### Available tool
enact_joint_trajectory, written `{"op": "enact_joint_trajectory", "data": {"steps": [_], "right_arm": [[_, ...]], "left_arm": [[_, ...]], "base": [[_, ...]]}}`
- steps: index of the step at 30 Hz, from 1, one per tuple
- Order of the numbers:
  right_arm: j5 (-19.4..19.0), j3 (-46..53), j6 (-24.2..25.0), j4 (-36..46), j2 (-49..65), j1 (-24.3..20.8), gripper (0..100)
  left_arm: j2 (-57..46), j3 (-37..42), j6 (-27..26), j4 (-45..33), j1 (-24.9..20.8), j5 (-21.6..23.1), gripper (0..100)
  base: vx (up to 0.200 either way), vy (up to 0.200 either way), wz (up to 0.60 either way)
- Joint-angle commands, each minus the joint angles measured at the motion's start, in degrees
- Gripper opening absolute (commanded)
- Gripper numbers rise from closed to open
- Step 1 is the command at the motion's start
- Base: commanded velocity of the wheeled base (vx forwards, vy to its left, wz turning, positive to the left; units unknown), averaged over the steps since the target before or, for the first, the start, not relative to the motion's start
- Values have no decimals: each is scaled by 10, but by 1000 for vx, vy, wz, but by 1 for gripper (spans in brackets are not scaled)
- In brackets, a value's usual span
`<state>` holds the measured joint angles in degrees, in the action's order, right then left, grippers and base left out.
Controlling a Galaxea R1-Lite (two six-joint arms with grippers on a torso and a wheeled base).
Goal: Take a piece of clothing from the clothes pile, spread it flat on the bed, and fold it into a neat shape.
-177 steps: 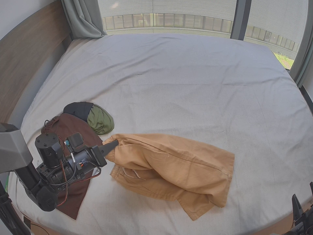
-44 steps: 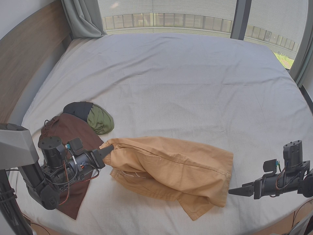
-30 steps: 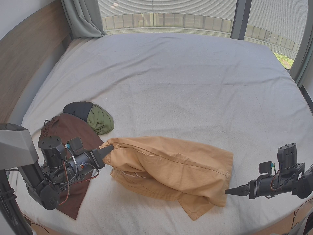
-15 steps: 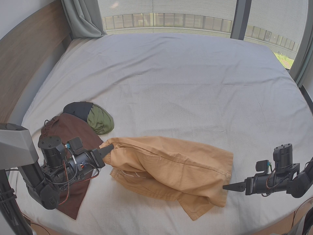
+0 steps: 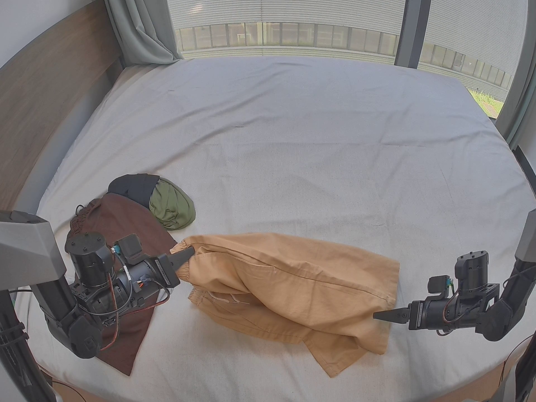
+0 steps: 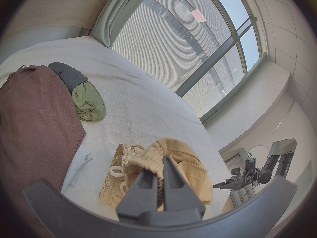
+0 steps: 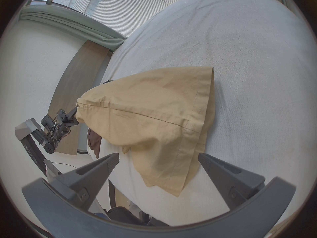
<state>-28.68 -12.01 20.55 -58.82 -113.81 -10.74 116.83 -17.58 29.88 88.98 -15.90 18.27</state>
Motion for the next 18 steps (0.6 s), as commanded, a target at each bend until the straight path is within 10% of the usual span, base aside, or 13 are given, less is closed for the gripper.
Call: {"op": "enact_joint_trajectory", "data": {"steps": [1,18], "right_arm": [[1,1,5,-49,-63,0,100],[15,23,37,-198,-143,-3,100]], "left_arm": [[0,0,0,1,0,0,0],[-2,0,0,1,0,0,0]], "base": [[0,0,0],[0,0,0]]}}
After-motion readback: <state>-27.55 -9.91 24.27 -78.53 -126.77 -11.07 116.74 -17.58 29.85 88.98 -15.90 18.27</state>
